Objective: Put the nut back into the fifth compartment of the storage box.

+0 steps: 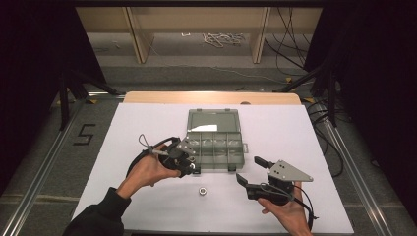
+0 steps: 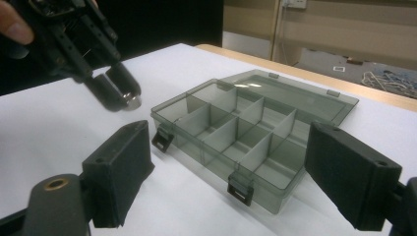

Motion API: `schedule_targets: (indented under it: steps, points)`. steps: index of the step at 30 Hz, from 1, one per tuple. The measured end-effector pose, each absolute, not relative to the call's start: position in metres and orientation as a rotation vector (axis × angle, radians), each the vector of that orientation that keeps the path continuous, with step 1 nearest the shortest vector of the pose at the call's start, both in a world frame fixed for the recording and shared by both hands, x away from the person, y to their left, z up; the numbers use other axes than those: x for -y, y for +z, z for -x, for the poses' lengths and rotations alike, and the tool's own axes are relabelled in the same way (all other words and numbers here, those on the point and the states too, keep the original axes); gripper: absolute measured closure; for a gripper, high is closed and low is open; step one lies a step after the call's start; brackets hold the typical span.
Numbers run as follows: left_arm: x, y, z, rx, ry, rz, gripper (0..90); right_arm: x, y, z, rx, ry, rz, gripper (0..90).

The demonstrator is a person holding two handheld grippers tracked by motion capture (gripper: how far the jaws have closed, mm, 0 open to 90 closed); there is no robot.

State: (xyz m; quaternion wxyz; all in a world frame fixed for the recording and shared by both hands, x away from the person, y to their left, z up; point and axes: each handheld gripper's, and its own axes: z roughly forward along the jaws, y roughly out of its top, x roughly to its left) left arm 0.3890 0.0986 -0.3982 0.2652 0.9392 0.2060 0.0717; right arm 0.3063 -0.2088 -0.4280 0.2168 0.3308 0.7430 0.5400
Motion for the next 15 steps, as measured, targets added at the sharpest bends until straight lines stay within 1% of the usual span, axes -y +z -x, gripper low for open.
schedule_targets:
  steps: [7, 15]
  points:
    - [-0.100, -0.398, -0.404, -0.592, 0.195, -2.525, 69.9, 0.209, -0.428, -0.307, -2.062, 1.489, -0.919, 18.6]
    - [-0.095, -0.401, -0.425, -0.591, 0.220, -2.550, 69.9, 0.209, -0.428, -0.307, -2.062, 1.493, -0.924, 19.1]
